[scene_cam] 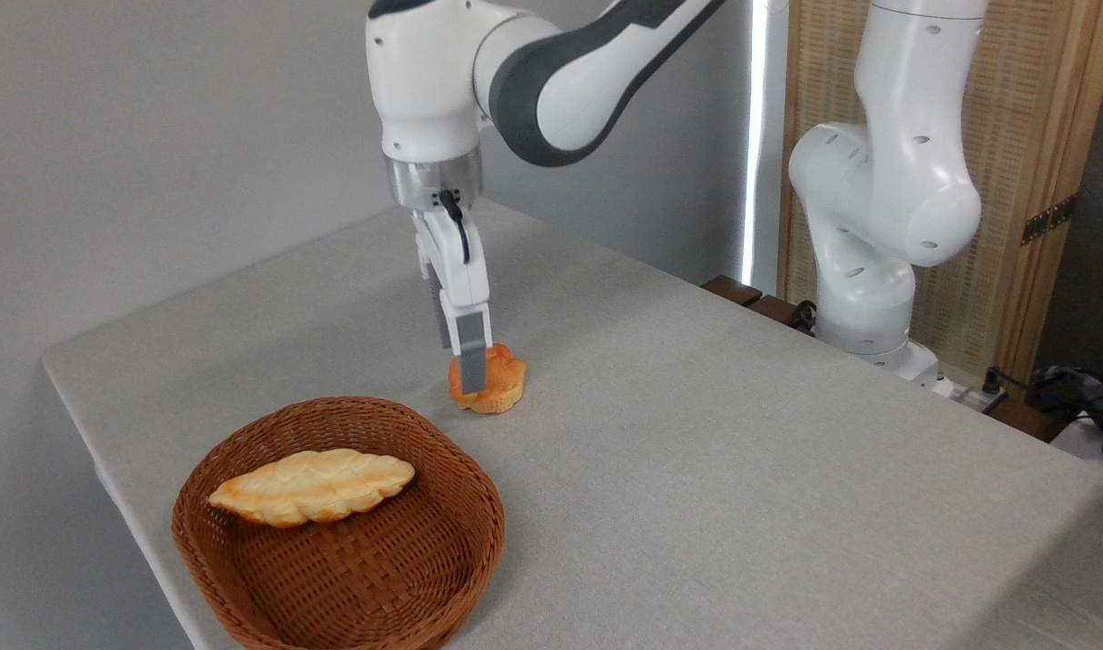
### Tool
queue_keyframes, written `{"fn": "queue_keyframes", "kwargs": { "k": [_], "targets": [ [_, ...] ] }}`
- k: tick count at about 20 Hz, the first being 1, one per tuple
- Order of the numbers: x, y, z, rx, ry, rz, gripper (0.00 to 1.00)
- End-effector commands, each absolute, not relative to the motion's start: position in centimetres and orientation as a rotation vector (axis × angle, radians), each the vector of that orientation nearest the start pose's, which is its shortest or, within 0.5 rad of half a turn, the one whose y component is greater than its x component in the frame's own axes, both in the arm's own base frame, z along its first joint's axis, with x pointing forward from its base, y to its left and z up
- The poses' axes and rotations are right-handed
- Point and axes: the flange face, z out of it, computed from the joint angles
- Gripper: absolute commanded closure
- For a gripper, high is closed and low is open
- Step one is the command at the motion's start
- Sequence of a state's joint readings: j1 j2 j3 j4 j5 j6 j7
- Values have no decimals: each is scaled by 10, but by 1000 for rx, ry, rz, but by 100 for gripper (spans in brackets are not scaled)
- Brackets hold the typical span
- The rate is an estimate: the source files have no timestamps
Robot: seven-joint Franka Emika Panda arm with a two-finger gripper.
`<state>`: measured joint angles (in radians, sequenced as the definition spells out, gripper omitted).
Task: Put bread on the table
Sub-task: 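Open the gripper and raise it away from the bun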
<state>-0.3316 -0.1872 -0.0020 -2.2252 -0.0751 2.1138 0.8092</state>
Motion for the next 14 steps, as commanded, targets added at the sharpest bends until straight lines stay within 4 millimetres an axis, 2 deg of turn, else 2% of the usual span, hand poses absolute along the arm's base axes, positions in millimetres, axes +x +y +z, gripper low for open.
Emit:
{"fn": "queue_keyframes", "kwargs": {
  "k": [1, 6, 9, 12, 14],
  "targets": [
    [485, -162, 497, -2775, 1558, -237, 0],
    [528, -131, 557, -2879, 1413, -153, 0],
    [546, -100, 588, -2914, 1314, -165, 0],
    [563, -81, 611, -2942, 1235, -158, 0],
    [569, -80, 616, -2954, 1231, -101, 0]
  ]
}}
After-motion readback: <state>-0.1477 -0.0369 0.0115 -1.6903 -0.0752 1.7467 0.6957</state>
